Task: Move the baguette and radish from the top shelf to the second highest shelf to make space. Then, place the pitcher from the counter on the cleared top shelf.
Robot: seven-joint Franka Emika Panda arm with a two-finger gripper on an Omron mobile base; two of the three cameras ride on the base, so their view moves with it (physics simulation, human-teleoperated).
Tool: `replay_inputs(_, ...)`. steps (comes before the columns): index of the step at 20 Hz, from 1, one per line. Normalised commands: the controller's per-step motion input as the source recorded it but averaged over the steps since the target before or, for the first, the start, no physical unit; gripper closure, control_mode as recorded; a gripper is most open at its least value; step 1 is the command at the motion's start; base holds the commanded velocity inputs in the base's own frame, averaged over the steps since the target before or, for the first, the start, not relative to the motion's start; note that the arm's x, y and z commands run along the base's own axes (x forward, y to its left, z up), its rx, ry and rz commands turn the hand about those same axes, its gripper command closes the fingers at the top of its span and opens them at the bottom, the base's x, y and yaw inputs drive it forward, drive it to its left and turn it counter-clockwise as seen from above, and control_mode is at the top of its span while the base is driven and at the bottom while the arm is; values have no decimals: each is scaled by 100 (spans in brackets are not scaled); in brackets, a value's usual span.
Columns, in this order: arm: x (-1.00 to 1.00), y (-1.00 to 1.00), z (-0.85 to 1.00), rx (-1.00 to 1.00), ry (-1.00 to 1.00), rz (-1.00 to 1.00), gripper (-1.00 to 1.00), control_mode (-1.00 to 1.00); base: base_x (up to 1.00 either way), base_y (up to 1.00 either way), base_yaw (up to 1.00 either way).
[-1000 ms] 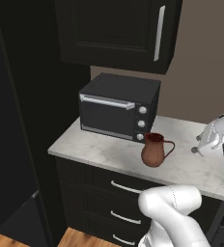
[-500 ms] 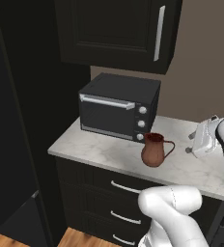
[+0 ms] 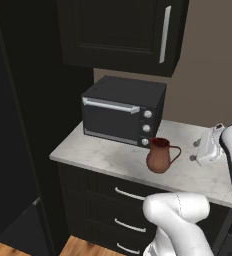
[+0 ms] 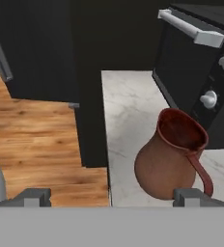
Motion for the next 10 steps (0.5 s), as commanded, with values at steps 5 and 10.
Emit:
replay_inputs(5,15,-19,-1,13,0,2,-100,-100,0,0,0)
replay_inputs(10,20,-17,-1,14,0,4,-100,-100,0,0,0)
